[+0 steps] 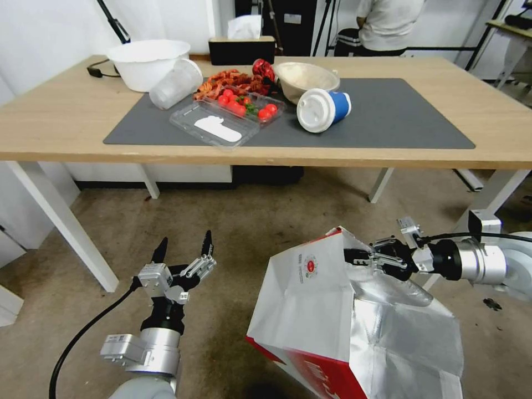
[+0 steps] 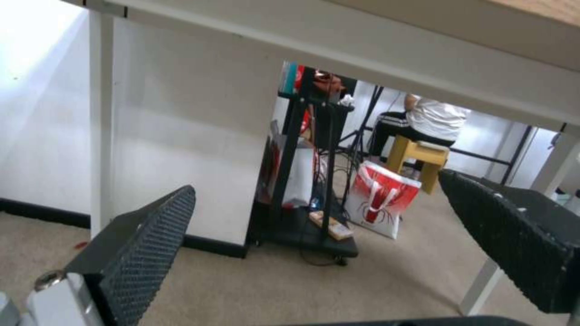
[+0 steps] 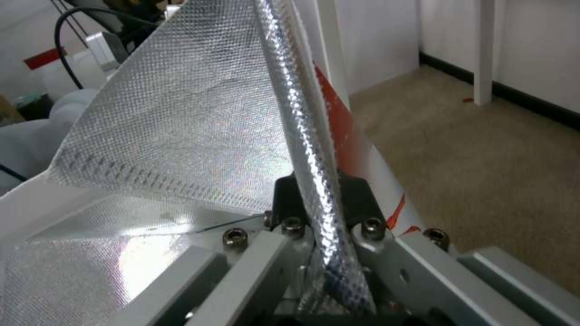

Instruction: Pick up the food delivery bag from the floor and place it on the table.

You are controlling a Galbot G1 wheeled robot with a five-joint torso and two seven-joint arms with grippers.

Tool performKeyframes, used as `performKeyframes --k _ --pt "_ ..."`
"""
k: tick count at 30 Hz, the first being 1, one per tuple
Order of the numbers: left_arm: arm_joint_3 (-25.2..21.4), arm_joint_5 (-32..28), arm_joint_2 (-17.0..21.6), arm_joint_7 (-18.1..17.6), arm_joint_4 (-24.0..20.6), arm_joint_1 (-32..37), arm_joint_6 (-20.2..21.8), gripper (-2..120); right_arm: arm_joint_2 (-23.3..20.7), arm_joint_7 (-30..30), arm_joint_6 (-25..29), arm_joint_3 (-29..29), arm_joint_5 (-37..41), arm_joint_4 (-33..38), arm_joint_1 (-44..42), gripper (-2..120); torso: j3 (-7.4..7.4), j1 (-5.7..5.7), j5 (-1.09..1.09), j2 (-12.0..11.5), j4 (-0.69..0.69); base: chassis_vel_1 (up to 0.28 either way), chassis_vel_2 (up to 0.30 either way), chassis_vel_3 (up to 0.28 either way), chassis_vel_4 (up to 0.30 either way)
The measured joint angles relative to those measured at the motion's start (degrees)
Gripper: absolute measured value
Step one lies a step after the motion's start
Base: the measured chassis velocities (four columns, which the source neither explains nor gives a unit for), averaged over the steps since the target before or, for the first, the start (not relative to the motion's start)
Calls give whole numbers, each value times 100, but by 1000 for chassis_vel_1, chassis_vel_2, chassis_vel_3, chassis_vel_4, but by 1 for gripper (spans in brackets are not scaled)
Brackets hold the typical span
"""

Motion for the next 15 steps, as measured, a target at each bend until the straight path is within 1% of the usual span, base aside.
performKeyframes --k 15 --pt "4 -5 16 -20 -49 19 -3 100 -34 -39 -12 138 0 62 -156 0 226 108 0 335 -1 0 0 0 0"
